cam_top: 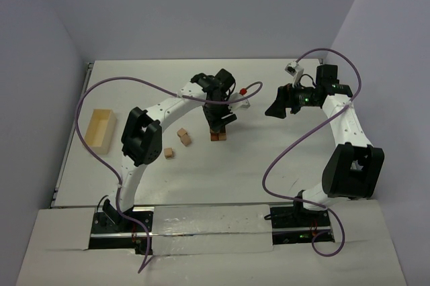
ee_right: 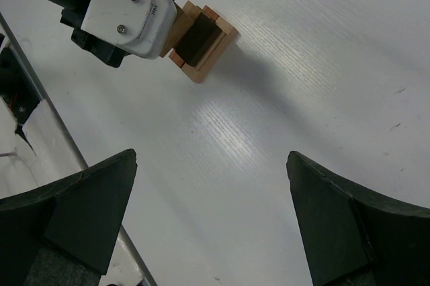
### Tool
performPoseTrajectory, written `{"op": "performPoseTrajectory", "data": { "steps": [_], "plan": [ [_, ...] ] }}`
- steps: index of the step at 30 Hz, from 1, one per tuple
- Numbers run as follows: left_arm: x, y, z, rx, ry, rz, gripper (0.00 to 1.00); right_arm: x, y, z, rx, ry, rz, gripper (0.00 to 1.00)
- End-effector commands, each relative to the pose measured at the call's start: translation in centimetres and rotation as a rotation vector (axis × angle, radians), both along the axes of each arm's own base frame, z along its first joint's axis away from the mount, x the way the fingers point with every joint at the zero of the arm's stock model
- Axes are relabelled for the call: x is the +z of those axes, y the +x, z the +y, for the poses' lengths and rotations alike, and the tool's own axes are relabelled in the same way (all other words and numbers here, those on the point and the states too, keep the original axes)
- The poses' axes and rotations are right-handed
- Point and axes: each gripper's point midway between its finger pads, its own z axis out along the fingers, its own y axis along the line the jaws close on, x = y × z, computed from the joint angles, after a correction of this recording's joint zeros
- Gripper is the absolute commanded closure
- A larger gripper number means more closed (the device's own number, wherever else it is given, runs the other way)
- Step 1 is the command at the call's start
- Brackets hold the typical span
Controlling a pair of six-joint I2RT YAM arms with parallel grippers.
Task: Build the wood block tower
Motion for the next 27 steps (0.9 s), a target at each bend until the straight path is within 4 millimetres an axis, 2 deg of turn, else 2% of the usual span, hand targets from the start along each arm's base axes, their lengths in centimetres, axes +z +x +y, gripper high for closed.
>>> {"op": "performPoseTrajectory", "data": {
  "steps": [1,8,27],
  "plan": [
    [1.3,1.7,-1.2,0.014,-0.066,-0.049,0.54,1.7,0.8,0.0,0.006,0.016,-0.062,0.00],
    [1.6,2.4,-1.5,0.032,-0.084,-0.072,0.54,1.7,0.8,0.1,0.008,0.021,-0.058,0.00],
    [0.9,2.7,-1.7,0.033,-0.097,-0.064,0.51,1.6,1.0,0.2,0.013,0.028,-0.049,0.00]
  ]
}}
